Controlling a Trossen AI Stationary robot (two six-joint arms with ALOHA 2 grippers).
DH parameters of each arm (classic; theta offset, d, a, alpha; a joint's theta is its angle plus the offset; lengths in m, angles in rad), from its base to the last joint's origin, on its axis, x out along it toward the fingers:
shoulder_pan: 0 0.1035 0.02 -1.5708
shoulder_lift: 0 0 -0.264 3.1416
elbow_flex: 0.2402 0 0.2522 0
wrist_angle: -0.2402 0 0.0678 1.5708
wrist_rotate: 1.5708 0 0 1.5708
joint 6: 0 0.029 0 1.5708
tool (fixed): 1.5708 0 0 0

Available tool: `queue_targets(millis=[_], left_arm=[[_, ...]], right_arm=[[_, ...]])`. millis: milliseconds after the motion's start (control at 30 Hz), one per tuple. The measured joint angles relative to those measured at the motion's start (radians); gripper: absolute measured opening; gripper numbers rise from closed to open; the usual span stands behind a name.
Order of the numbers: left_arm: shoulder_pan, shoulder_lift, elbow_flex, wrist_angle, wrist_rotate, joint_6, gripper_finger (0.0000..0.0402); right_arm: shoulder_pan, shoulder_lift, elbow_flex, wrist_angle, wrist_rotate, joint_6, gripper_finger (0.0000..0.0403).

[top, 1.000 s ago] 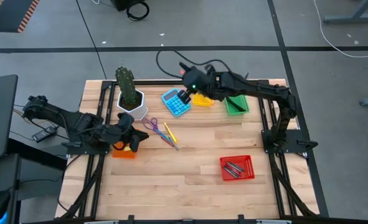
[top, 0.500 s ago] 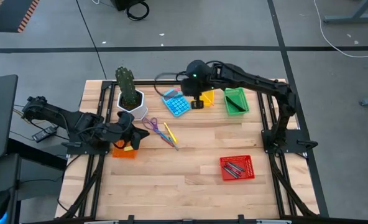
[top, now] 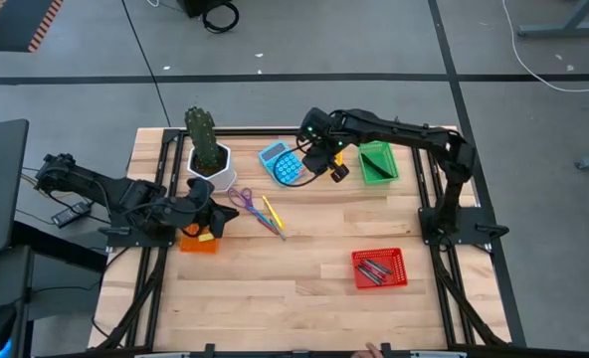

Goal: Sort crayons/erasers/pens/pencils in bins
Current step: Put the yellow pencil into the yellow bin

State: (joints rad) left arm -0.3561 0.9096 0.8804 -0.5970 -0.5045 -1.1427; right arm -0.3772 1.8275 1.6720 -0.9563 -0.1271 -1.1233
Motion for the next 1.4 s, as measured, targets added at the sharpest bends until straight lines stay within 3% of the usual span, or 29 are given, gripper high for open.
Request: queue_targets(millis=[300,1400], left_arm=[[0.0,0.0,0.0,-0.021,0.016,-0.051,0.0073],[0.0,0.0,0.0,-0.095,0.019,-0.286,0.0064]], right_arm=[[-0.081,0.001,-0.138,0.364,-0.088,-0.05,0.0033],[-0.312,0.0,-0.444,0.73,-0.347,-0.066,0.0033]])
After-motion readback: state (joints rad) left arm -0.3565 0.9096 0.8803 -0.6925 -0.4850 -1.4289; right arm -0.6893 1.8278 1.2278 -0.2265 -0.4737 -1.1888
